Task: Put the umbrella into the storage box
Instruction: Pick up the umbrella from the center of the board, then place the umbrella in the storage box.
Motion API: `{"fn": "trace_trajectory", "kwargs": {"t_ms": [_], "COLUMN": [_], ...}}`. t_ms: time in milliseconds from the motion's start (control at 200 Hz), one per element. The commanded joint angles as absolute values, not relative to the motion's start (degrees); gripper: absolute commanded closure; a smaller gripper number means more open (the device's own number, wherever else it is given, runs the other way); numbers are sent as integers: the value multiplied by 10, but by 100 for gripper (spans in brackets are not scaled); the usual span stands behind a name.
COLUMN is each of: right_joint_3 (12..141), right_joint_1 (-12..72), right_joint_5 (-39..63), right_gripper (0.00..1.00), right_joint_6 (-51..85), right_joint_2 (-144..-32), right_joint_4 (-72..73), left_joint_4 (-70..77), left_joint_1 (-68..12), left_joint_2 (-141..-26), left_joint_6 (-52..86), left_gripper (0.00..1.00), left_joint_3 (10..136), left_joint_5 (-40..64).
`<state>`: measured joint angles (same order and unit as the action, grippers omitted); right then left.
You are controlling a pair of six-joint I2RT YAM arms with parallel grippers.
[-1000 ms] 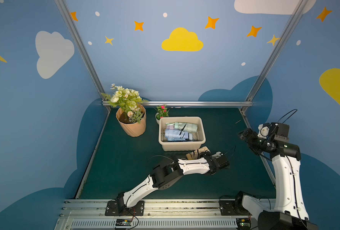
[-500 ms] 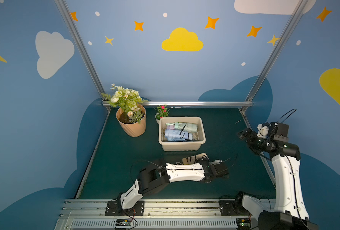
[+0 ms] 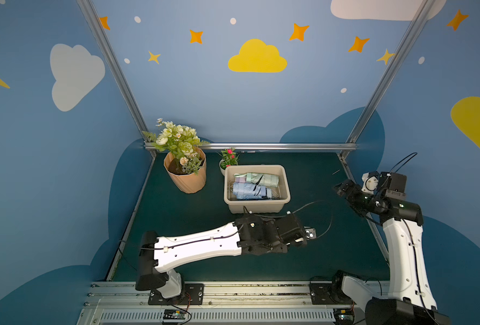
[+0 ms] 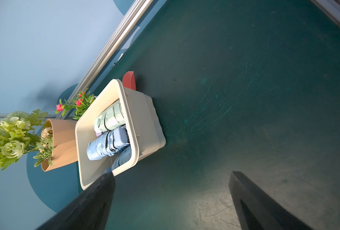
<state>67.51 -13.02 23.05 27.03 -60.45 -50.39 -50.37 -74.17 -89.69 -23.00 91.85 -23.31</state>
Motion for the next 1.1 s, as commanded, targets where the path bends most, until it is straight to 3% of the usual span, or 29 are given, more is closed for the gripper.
{"fn": "trace_trajectory", "kwargs": {"t_ms": [0,245,370,626,876,906,946,1011,1031,1091], "right_joint_3": [670,673,668,664,650,650,650,654,655,661], "right_joint_1": [-123,-117,-118,-117,-117,-117,-118,-118,-118,-118], "right_joint_5": [236,239,239,245,244,243,242,239,238,238], "right_gripper": [5,5,4,5,5,5,5,4,5,5], "right_joint_6": [268,266,267,266,263,262,261,260,259,257], "right_joint_2": [-603,-598,-593,-591,-580,-579,-577,-577,-577,-580], "right_joint_4": [-491,-492,-492,-490,-490,-491,-490,-490,-490,-492], "left_joint_4": [-524,-550,-534,-474,-428,-429,-429,-434,-434,-435], "left_joint_1": [-675,-535,-488,-448,-432,-432,-432,-431,-430,-428], "left_joint_2": [-848,-847,-883,-995,-1072,-1077,-1082,-1084,-1083,-1074], "left_joint_6": [-323,-439,-501,-597,-587,-582,-573,-556,-550,-537], "left_gripper": [98,98,98,97,97,92,74,25,14,0], "left_joint_3": [949,1016,1025,1022,1031,1033,1032,1032,1033,1032], "left_joint_5": [-144,-48,-59,-99,-81,-76,-72,-69,-70,-65]}}
